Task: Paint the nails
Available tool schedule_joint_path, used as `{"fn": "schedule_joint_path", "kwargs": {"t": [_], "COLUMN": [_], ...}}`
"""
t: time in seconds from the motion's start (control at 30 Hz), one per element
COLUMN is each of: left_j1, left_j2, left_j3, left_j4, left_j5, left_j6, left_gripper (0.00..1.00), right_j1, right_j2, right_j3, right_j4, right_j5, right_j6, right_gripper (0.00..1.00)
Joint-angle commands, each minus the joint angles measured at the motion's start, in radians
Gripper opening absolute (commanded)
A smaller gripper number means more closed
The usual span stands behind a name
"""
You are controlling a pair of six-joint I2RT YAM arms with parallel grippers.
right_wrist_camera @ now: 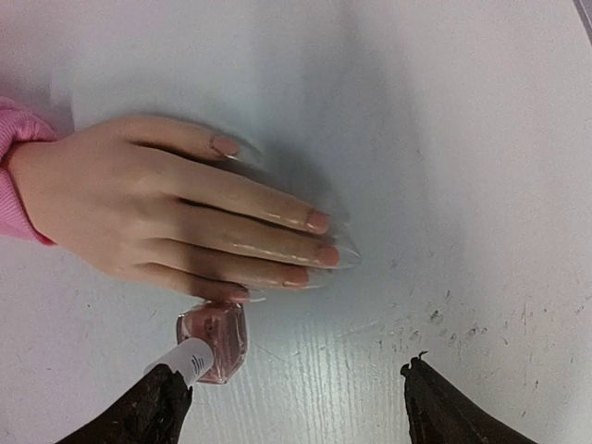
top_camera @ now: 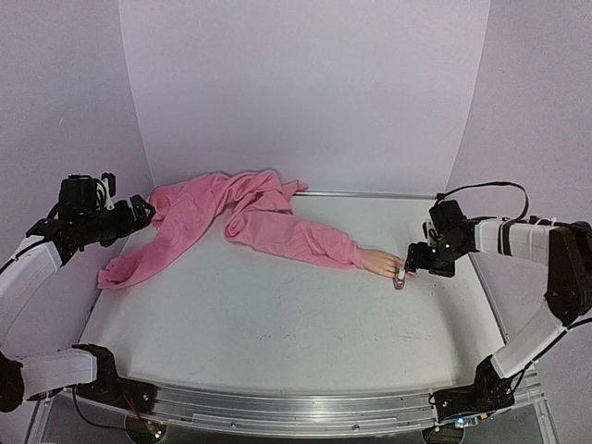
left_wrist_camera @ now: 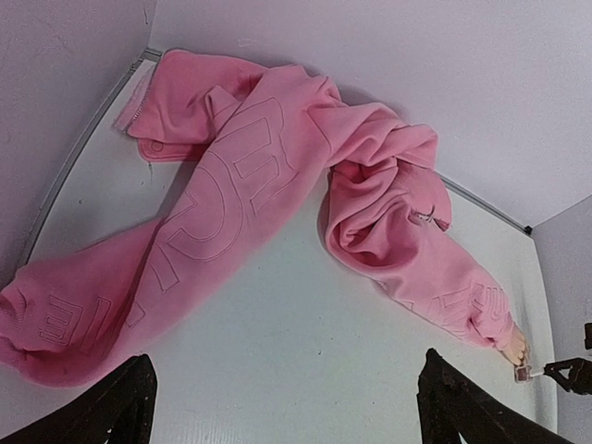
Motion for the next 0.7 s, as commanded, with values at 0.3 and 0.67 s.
{"fn": "schedule_joint_path", "kwargs": {"t": [0.3,0.67], "left_j1": [0.008,0.009], "left_j2": [0.011,0.061], "left_j3": [0.074,0.101], "left_j4": [0.012,0.012], "left_j5": [0.088,0.166], "left_j6": [-0.033,-0.065], "left_gripper": [0.99,0.99], "right_j1": [0.068,0.136], "right_j2": [-0.046,0.047], "right_j3": [0.078,0.128], "right_j4": [-0.047,-0.059], "right_j5": [0.066,-0.018], "right_j6": [0.051,-0.008], "right_gripper": [0.81,0.71]}}
